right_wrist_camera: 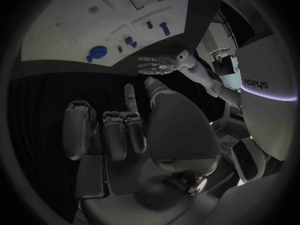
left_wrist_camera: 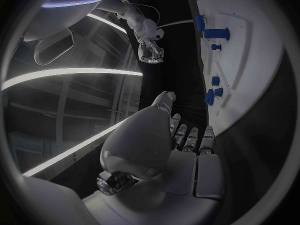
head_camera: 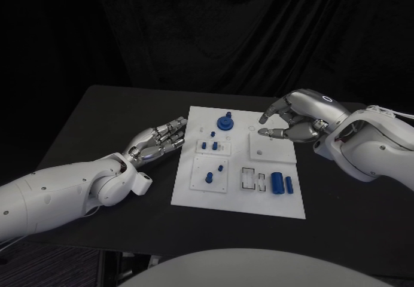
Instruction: Assemble the parts on the task board
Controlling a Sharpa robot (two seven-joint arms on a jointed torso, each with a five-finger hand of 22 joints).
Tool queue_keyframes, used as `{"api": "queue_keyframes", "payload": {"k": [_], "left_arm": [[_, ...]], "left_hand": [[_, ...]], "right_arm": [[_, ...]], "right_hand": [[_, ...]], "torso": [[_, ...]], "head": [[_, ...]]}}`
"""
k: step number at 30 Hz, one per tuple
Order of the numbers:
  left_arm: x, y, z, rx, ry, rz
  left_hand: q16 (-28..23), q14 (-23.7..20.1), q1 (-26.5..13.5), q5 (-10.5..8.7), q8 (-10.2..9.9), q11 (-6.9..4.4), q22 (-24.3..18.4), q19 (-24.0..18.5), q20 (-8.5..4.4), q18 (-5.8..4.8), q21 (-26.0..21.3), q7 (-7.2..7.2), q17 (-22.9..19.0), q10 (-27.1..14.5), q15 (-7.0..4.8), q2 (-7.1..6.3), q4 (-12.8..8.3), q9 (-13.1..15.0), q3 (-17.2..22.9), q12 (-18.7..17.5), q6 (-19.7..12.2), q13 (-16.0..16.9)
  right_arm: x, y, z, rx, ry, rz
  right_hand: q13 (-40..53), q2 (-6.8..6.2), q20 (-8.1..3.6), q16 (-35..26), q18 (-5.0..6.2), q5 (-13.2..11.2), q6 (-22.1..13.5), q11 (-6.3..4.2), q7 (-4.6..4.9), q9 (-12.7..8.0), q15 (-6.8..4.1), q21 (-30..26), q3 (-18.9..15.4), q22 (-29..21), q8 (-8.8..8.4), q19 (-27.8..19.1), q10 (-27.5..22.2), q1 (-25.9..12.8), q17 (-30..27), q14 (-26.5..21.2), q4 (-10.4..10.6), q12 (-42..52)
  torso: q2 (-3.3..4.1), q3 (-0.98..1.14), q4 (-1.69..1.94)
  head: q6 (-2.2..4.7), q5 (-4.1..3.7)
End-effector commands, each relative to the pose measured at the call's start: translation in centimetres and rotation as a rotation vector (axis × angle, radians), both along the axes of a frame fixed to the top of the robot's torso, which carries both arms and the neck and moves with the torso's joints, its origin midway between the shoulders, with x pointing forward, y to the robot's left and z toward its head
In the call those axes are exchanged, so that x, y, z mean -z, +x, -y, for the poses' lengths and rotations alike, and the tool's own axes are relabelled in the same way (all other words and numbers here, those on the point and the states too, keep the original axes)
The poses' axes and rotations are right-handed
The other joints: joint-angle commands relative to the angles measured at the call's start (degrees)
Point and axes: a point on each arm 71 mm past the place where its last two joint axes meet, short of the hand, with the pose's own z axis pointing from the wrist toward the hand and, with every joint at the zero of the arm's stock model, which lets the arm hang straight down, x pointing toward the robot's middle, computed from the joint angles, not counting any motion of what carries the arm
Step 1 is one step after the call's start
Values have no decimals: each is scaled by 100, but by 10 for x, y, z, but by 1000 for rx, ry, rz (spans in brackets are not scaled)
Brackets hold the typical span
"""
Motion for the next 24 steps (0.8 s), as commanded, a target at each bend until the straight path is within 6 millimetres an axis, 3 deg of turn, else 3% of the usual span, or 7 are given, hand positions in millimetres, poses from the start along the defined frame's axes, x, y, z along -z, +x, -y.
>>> {"api": "queue_keyframes", "payload": {"k": [1,4,6,13,15,21,24], "left_arm": [[-8,-2,0,1,-69,91],[-8,-2,0,2,-71,91],[-9,-2,0,2,-72,91],[-9,-3,-2,0,-70,91],[-9,-3,-2,1,-71,90],[-8,-2,-2,1,-70,89],[-8,-2,-3,1,-70,89]], "left_hand": [[-38,-2,18,23,2,16,-1,-8,21,99,-3,3,-6,-21,-2,53,-2,2,47,10,-4,-3],[-38,-2,18,33,3,16,-1,-7,20,101,-3,3,-6,-20,-5,54,-3,2,49,11,-1,-3],[-38,-2,18,33,3,16,-1,-7,20,101,-3,3,-6,-20,-5,54,-3,2,49,11,-1,-3],[-38,-2,19,38,2,16,1,-7,20,103,-3,4,-6,-22,-7,56,-3,2,52,9,-4,-4],[-38,-2,19,38,2,16,2,-7,20,103,-3,4,-6,-22,-7,57,-3,2,53,10,-4,-3],[-38,-2,20,46,2,18,5,-6,21,105,-2,5,-6,-23,-8,60,-4,2,57,9,-7,-4],[-38,-2,20,46,2,18,5,-6,21,105,-2,5,-6,-23,-8,60,-4,2,57,9,-7,-4]], "right_arm": [[29,-5,14,154,-153,-192],[43,-12,18,186,-249,-227],[52,-17,19,204,-305,-242],[66,-26,22,252,-420,-294],[68,-27,23,260,-436,-303],[73,-33,21,275,-476,-312],[74,-36,19,276,-491,-297]], "right_hand": [[1510,69,-8,40,-123,21,-148,-47,-19,128,-33,139,-167,1211,108,138,626,-445,1505,600,25,17],[1510,107,-51,40,-178,30,-244,-84,-74,298,-96,401,-236,1284,282,267,626,-808,1505,600,23,17],[1510,77,-156,40,-230,36,-280,-206,-170,577,-207,631,-233,1351,582,387,626,-1060,1505,600,29,17],[1510,49,-221,40,-267,39,-445,-249,-237,1052,-255,788,-187,1398,1012,464,626,-1272,1505,600,27,17],[1510,48,-230,40,-278,41,-458,-270,-265,1341,-280,830,-182,1411,1281,484,626,-1448,1505,600,34,17],[1510,27,-272,40,-296,43,-487,-278,-300,1654,-331,902,-161,1435,1543,520,626,-1556,1505,600,36,17],[1510,14,-299,40,-299,46,-500,-287,-311,1770,-360,913,-156,1439,1632,525,626,-1598,1505,600,37,17]], "torso": [[1,-20,13],[9,-14,10],[11,-14,13],[12,1,-3],[18,7,13],[23,27,19],[17,6,27]], "head": [[-1,-18],[-1,-17],[-1,-16],[-1,-53],[-1,-98],[-1,-133],[-1,-135]]}}
